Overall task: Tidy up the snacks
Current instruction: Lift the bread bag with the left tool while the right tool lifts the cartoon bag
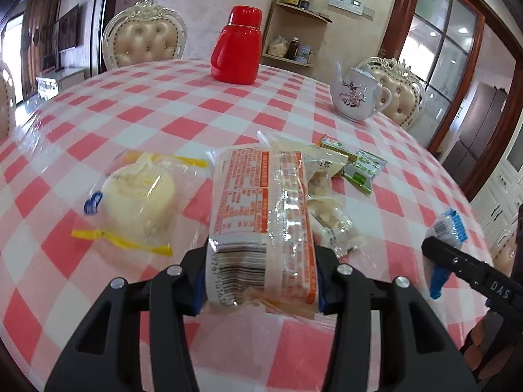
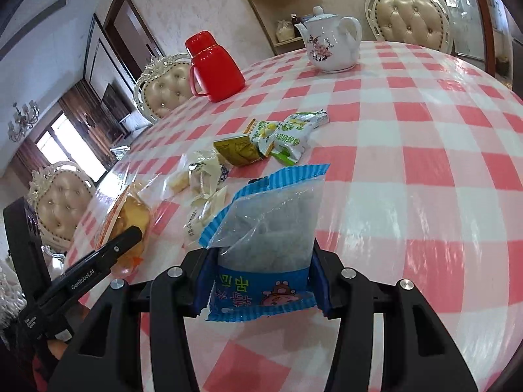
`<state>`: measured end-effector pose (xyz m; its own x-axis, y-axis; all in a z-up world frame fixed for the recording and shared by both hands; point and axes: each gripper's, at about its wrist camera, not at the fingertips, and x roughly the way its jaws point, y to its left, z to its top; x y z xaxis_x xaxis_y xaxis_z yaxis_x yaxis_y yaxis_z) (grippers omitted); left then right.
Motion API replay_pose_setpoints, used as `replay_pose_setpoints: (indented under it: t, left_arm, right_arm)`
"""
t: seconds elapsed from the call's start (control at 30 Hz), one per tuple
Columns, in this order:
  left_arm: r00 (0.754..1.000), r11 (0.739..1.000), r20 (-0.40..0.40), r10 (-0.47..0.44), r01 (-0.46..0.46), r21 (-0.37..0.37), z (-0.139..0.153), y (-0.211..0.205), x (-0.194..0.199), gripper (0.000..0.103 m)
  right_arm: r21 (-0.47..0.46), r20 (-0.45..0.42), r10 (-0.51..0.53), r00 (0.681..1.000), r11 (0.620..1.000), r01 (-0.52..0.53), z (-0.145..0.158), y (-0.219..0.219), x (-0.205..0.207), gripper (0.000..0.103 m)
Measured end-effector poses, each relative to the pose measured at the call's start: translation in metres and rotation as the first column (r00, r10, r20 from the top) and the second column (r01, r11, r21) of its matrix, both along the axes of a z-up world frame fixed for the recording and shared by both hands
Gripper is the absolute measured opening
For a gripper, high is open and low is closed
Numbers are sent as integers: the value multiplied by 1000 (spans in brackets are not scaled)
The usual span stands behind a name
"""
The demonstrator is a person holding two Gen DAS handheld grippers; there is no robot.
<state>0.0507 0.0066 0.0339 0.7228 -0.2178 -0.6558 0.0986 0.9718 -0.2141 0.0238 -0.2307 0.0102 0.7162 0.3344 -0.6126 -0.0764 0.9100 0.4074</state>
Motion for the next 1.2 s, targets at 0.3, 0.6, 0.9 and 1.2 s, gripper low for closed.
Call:
replay_pose_setpoints:
  t: [0.3, 0.6, 0.9, 1.2]
  left_arm:
    - [1000, 1000, 18, 10, -10, -2, 2, -3, -26, 48]
    - [998, 999, 55, 42, -42, 1, 9, 4, -47, 48]
    - [996, 997, 53, 74, -73, -19, 5, 15, -66, 48]
    - [987, 984, 38, 159, -155, -84, 4, 46, -98, 48]
  right_arm:
    - [7, 8, 41, 999, 999, -41, -2, 17, -15, 49]
    - [24, 29, 69, 997, 997, -70, 0, 32, -33, 49]
    - [56, 40, 93, 995, 994, -95, -3, 41, -51, 49]
    - [151, 51, 158, 986, 975, -164, -5, 54, -70, 49]
